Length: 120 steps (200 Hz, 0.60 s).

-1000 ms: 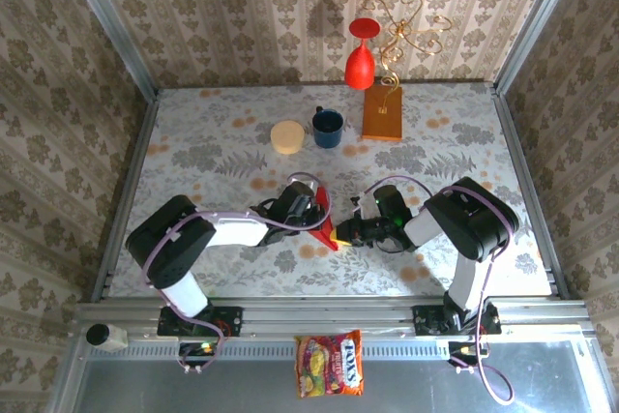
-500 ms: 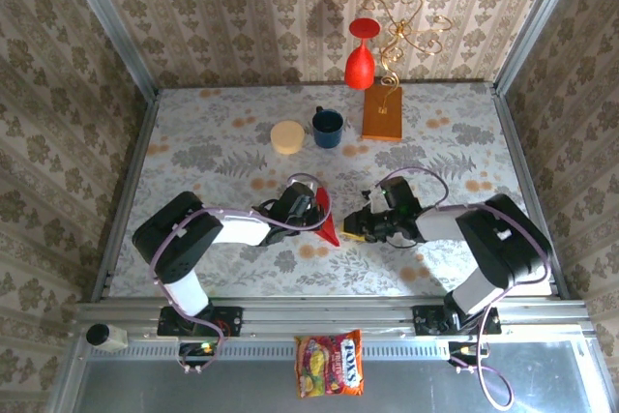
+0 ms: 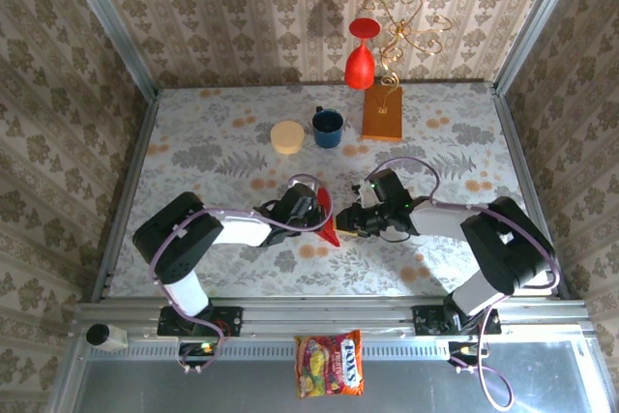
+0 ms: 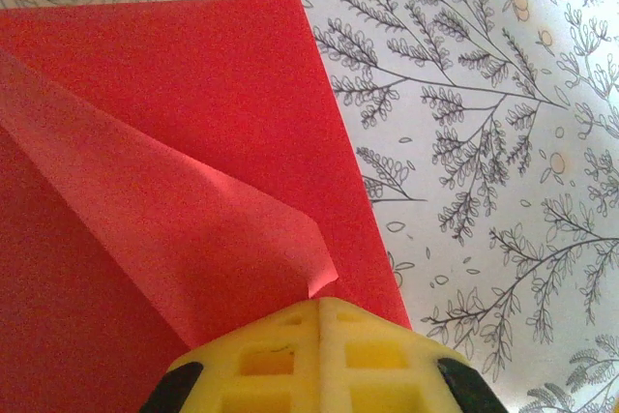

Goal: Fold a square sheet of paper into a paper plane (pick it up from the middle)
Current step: Fourth fold the wing at the center of the table.

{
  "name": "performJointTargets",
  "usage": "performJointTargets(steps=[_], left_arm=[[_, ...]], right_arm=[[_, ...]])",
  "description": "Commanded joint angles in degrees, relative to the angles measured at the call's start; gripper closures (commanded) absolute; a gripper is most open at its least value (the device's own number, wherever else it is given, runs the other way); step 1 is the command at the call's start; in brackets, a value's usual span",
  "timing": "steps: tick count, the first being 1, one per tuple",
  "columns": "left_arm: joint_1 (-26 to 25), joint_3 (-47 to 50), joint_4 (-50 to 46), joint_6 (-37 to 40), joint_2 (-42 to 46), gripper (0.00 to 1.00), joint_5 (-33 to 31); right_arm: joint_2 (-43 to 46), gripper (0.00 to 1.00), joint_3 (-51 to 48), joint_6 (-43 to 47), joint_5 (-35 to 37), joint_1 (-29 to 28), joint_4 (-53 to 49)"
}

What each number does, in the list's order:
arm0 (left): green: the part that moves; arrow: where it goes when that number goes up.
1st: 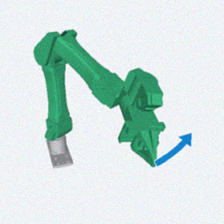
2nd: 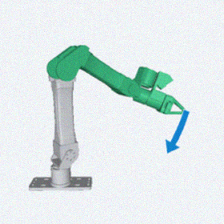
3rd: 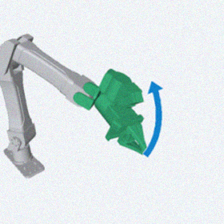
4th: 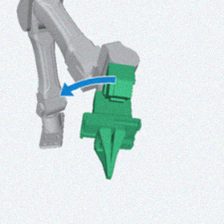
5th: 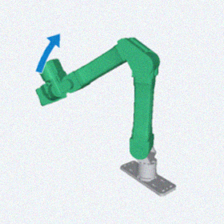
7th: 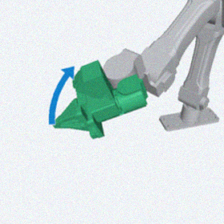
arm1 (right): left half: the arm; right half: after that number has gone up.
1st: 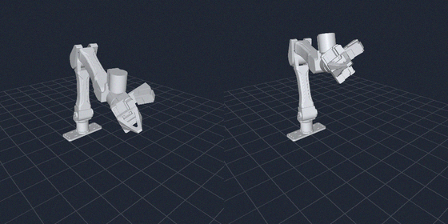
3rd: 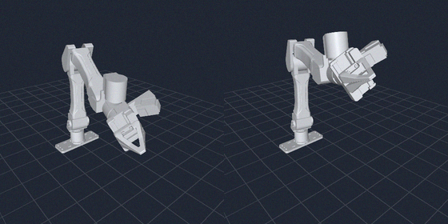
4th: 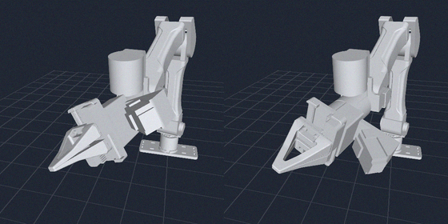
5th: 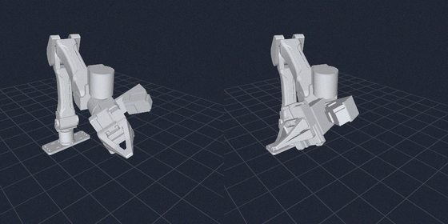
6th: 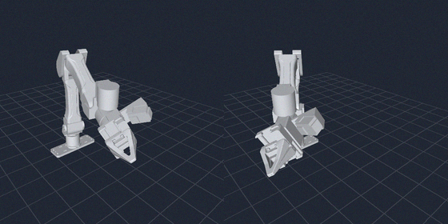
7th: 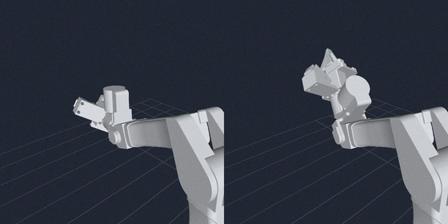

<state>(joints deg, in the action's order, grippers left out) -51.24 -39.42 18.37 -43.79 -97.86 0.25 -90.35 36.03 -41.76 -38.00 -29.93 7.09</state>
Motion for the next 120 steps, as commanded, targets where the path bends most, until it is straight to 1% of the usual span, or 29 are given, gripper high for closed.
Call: performJointTargets(steps=[1, 58, 85, 120], left_arm=[[-0.7, -0.8, -3.7, 1.3, 1.3, 1.00, -0.9], [-1.3, -1.1, -4.4, 1.1, 2.3, 1.00, -1.4], [-1.7, -1.5, -4.5, 1.0, 2.6, 1.00, -1.4], [-2.4, -2.2, -5.3, 1.1, 2.7, 1.00, -1.7]], right_arm=[[-2.2, 0.72, 0.5, 0.3, 1.4, -1.2, 0.1], [-4.1, 0.72, 0.2, 0.4, 1.9, -1.7, 1.3], [-4.9, 0.74, 0.6, 0.4, 1.7, -1.7, 1.6], [-4.9, 0.80, 1.1, 0.2, 1.5, -1.8, 2.0]])
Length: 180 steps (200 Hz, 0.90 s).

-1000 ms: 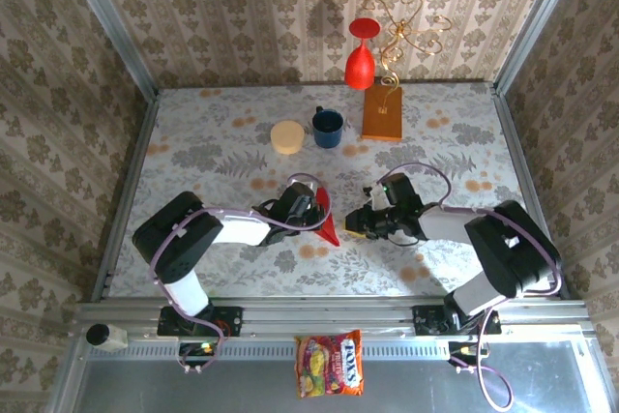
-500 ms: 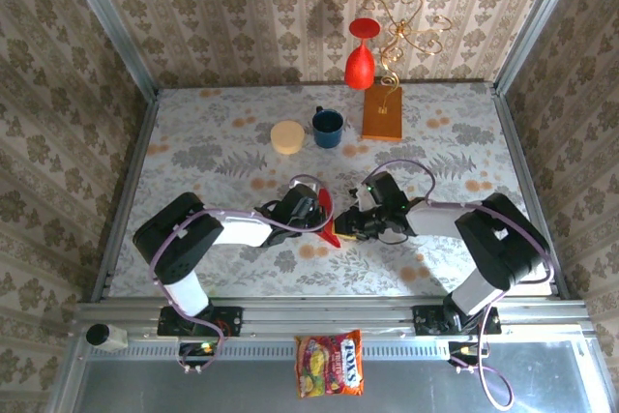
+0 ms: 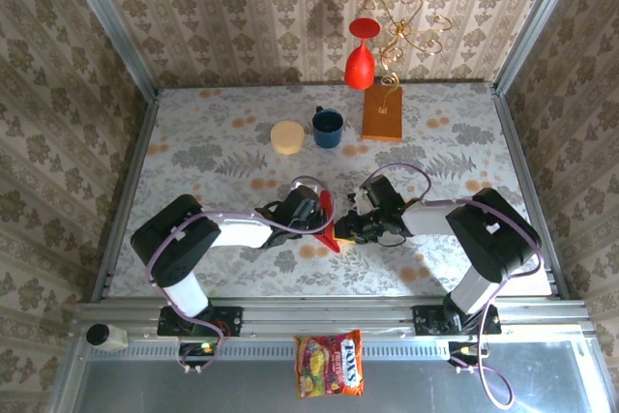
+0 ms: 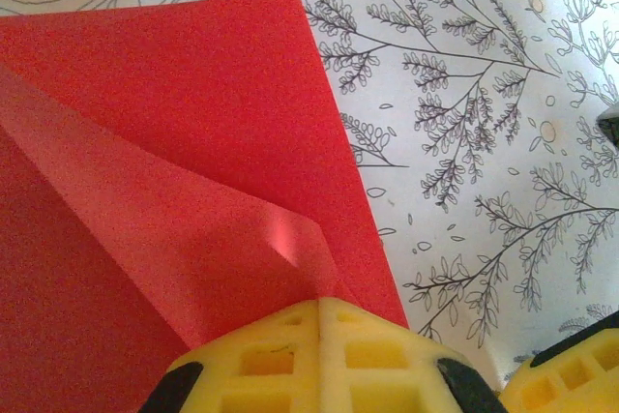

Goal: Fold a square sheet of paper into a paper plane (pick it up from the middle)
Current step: Fourth fold the wing at the center of the table.

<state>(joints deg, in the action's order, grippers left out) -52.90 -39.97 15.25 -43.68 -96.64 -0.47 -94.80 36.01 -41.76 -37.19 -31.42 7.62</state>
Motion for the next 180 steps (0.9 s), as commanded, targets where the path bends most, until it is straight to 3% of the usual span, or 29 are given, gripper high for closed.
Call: performJointTargets(steps=[1, 41, 139, 167, 180], left_arm=[[-0.8, -1.7, -2.2, 1.0, 1.5, 1.00, -0.9], [-1.2, -1.9, -2.2, 0.8, 1.5, 1.00, -1.3], [-1.6, -2.7, -2.6, 0.0, 2.8, 1.00, -1.6], [-1.9, -3.2, -2.7, -0.2, 4.0, 1.00, -1.6], [-1.9, -3.4, -2.9, -0.3, 4.6, 1.00, -1.5]], right_arm=[[-0.4, 0.80, 1.2, 0.2, 0.7, -0.3, 1.4], [-0.2, 0.87, 2.1, 0.4, 0.7, -0.5, 0.5], [-3.2, 0.89, 0.6, 0.4, 0.7, -1.0, 2.5], [-4.1, 1.00, -0.6, 0.2, 1.2, -0.9, 3.7], [-4.3, 1.00, -1.3, 0.0, 1.5, -0.9, 4.4]])
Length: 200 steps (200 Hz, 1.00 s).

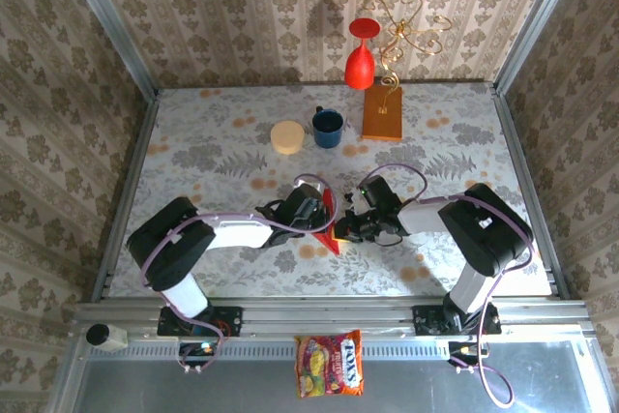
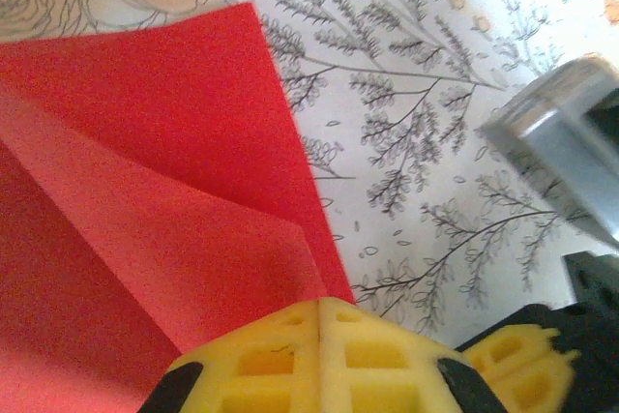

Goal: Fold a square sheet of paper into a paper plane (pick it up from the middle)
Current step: Fourth fold the wing at the center of the table.

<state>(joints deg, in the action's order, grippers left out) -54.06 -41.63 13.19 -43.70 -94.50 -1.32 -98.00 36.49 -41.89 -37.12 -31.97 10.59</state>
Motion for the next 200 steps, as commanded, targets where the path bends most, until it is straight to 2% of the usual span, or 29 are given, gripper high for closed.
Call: performJointTargets(steps=[1, 85, 148, 200], left_arm=[[-0.7, -1.8, -0.9, -0.3, 2.5, 1.00, -0.7], [0.4, 1.0, -3.6, 1.6, 8.4, 1.00, -5.1], [0.9, 2.6, -3.4, 4.4, 6.9, 1.00, -5.4], [1.9, 3.6, -0.4, 6.5, 4.5, 1.00, -3.6]], right_arm=[[-1.1, 1.00, -1.8, 0.2, 1.4, -0.3, 1.5], [-1.6, 1.00, -7.9, -4.6, 3.1, 0.7, 9.5], [-4.5, 1.00, -12.1, -9.5, 3.4, 0.8, 18.2], [-5.2, 1.00, -12.8, -9.9, 3.1, 0.8, 19.6]])
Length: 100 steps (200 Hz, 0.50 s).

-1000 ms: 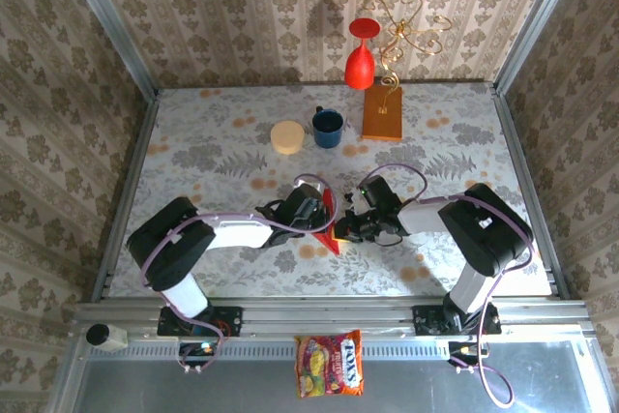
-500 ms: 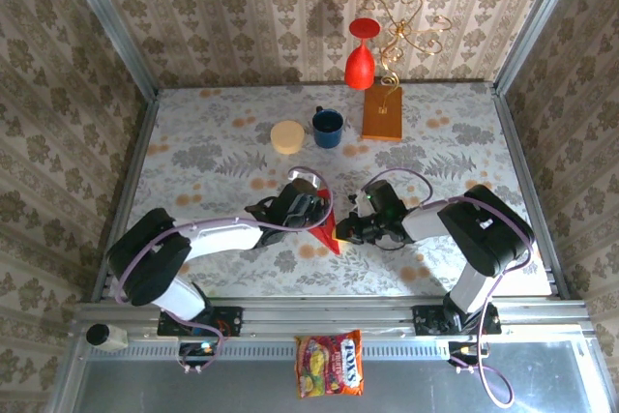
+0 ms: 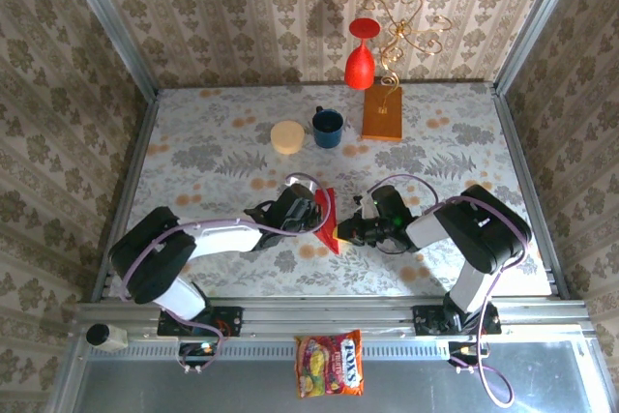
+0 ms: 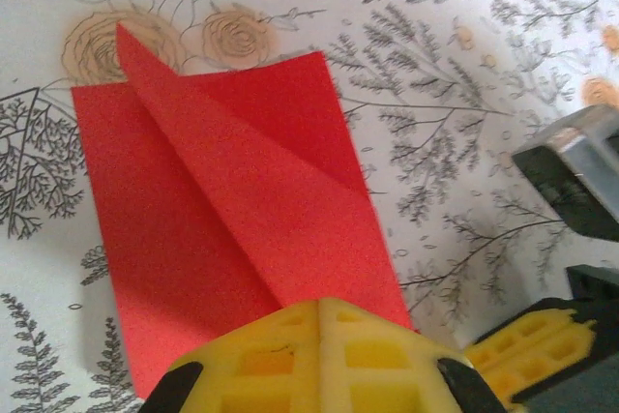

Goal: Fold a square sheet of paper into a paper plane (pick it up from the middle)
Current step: Fourth fold the wing at the center of the table.

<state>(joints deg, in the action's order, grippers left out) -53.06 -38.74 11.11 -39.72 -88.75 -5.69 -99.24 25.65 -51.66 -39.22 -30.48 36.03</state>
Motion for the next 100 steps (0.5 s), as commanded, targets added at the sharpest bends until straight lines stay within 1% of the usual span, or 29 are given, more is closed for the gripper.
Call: performJointTargets(steps=[1, 100], left_arm=[[0.9, 0.7, 1.7, 2.5, -1.3, 1.00, 0.8], [1.9, -1.9, 6.2, 4.5, -6.3, 1.00, 4.1]], right_arm=[[-4.0, 1.00, -2.0, -0.1, 5.2, -0.7, -5.9], [-4.3, 1.00, -2.2, 0.0, 5.1, -0.5, -5.8]])
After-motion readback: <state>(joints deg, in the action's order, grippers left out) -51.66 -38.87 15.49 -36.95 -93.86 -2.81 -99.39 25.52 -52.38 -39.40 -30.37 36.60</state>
